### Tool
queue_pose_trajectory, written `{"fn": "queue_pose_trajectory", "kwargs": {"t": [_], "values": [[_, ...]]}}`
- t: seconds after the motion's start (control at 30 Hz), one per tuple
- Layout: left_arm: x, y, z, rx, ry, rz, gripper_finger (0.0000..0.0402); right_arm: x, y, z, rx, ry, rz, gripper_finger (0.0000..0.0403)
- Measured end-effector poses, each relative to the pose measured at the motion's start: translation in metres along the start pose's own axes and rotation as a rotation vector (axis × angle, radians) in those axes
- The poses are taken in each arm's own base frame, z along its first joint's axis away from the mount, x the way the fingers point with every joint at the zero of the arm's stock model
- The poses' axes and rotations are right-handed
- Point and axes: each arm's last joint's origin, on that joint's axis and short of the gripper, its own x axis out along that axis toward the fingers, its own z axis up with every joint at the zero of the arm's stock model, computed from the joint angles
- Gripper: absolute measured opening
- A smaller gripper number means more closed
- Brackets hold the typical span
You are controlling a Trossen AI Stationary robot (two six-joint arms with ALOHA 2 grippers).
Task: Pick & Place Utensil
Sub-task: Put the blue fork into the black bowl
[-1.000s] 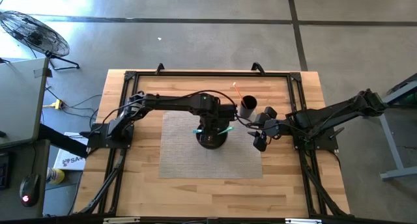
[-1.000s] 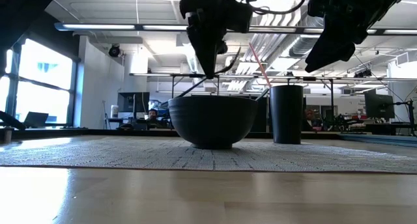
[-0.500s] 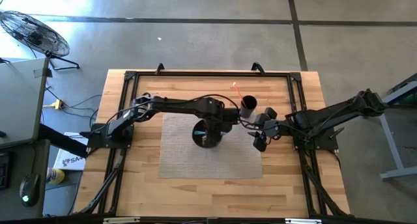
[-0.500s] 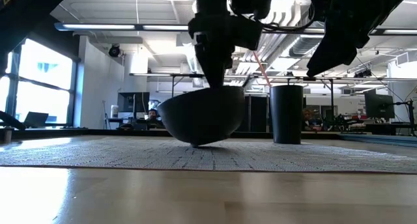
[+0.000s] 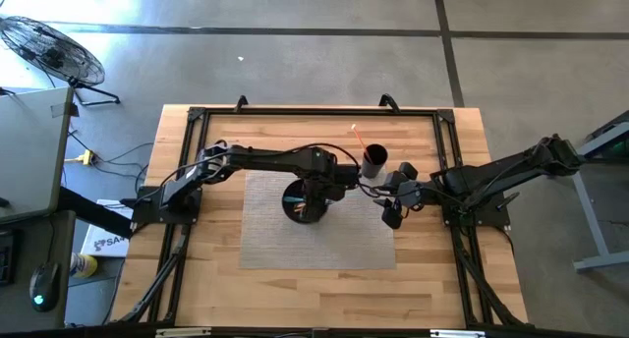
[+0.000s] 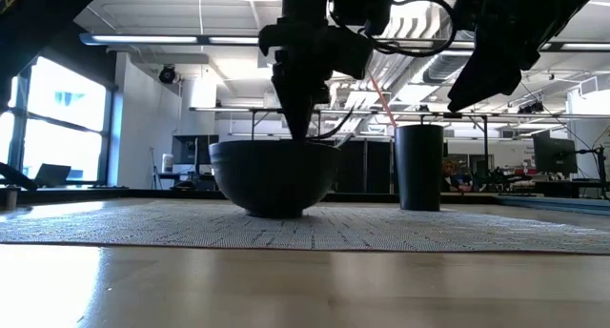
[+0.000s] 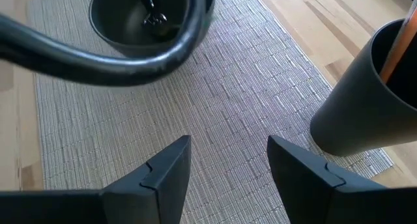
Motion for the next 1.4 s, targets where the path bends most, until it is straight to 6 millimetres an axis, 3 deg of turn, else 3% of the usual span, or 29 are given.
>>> {"fn": "queue_pose_trajectory", "kwargs": {"t": [0.17,0.37,0.57,1.0,1.4], "values": [[-0.011,-0.001,-0.003,0.008,0.004,0.006,0.0001,0.0,0.0,0.0,0.0,0.0,0.0,0.0197],[-0.042,-0.001,0.001,0.011,-0.076,0.033,0.0001,0.0,0.0,0.0,0.0,-0.001,-0.002,0.0197],[-0.051,-0.002,-0.01,-0.019,0.022,0.054,0.0001,0.0,0.0,0.0,-0.005,-0.001,-0.002,0.0197],[0.008,-0.002,-0.016,-0.033,0.141,0.0,0.0001,0.0,0.0,0.0,-0.008,-0.002,-0.003,0.0197],[0.012,-0.001,-0.011,-0.041,0.092,-0.015,0.0001,0.0,0.0,0.0,-0.007,-0.004,-0.001,0.0197]]}}
